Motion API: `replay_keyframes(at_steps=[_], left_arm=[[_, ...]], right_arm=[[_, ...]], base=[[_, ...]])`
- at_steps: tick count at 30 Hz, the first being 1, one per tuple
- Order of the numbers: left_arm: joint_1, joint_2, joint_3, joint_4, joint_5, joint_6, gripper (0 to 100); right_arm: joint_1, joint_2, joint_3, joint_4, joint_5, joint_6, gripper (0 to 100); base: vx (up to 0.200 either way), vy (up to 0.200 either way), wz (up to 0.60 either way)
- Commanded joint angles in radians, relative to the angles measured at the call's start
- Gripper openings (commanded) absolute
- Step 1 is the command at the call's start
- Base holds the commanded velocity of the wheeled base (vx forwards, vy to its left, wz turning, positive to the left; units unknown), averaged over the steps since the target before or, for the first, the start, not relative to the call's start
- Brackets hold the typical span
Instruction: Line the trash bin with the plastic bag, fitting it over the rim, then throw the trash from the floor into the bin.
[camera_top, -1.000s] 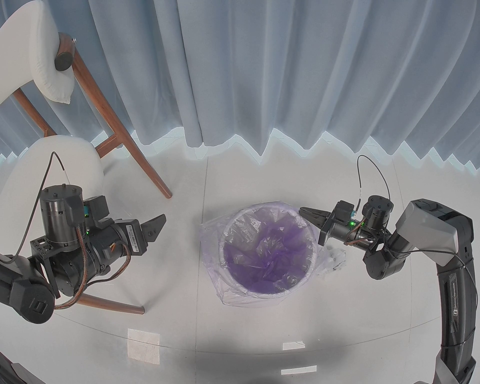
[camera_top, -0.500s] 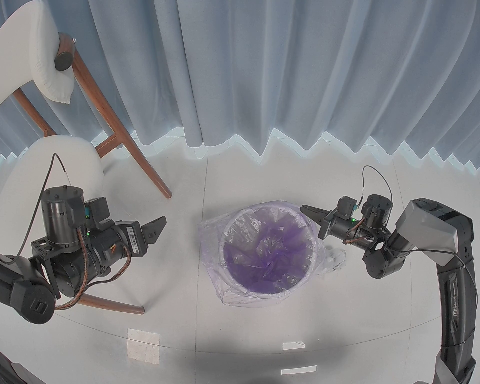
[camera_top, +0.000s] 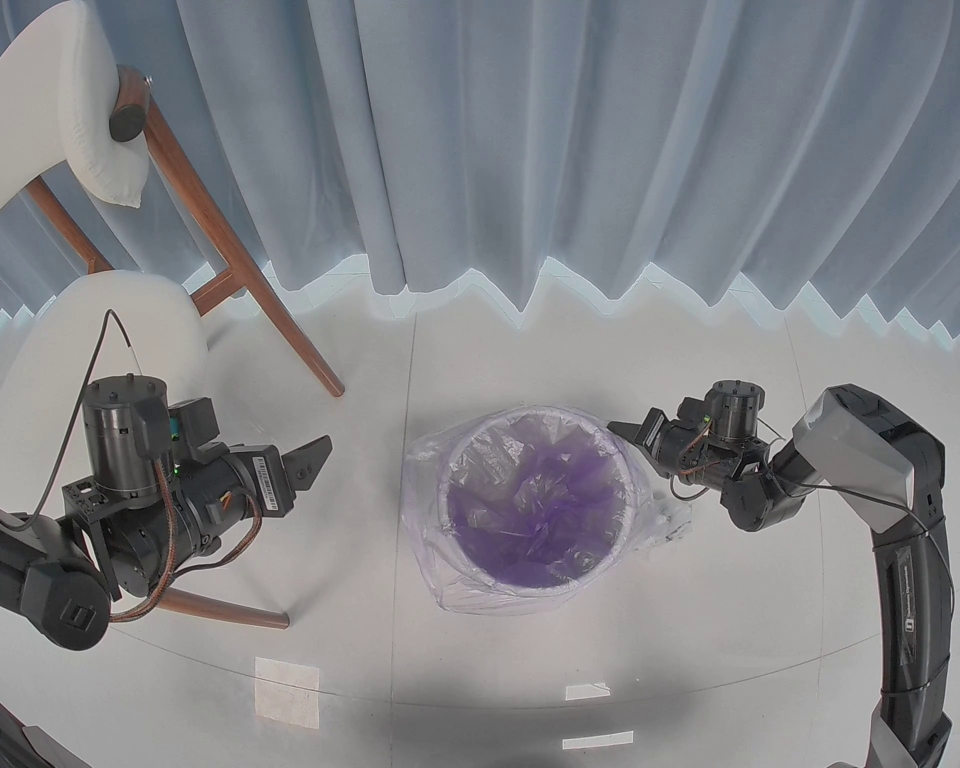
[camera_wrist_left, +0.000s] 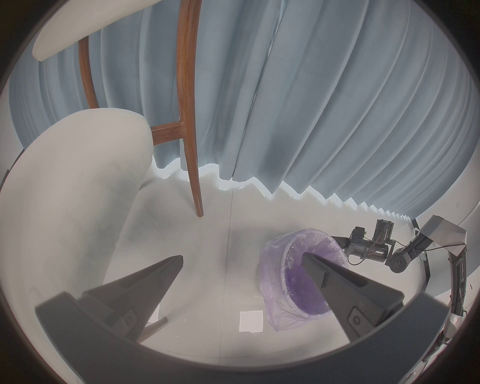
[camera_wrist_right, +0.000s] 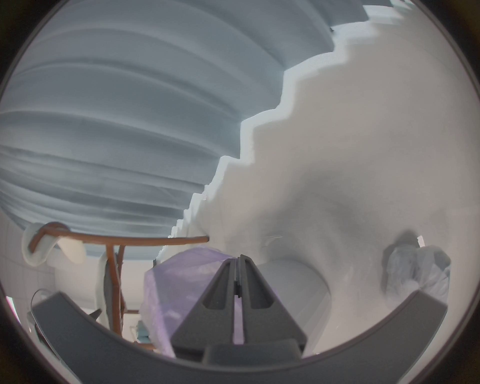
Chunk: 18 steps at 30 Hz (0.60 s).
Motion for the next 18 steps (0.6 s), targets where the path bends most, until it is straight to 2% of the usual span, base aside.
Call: replay_keyframes(at_steps=[1,4,9,18], left_arm=[[0.001,-0.003,0.009,0.000,0.001,-0.004,100],[0.001,-0.003,0.010,0.000,0.001,-0.002,100],[0.001,-0.003,0.016,0.000,-0.001,-0.001,100],[0.001,-0.003,0.035,0.000,-0.001,-0.001,100]], right_arm=[[0.000,0.068,-0.102,0.055,-0.082,0.025,0],[-0.002,0.108,-0.142,0.057,-0.124,-0.018,0],[-0.002,0.160,-0.177,0.055,-0.133,-0.091,0],[0.003,0.206,-0.283,0.060,-0.134,-0.100,0]], base=[[0.000,0.000,0.00],[0.000,0.000,0.00],[0.000,0.000,0.00],[0.000,0.000,0.00]])
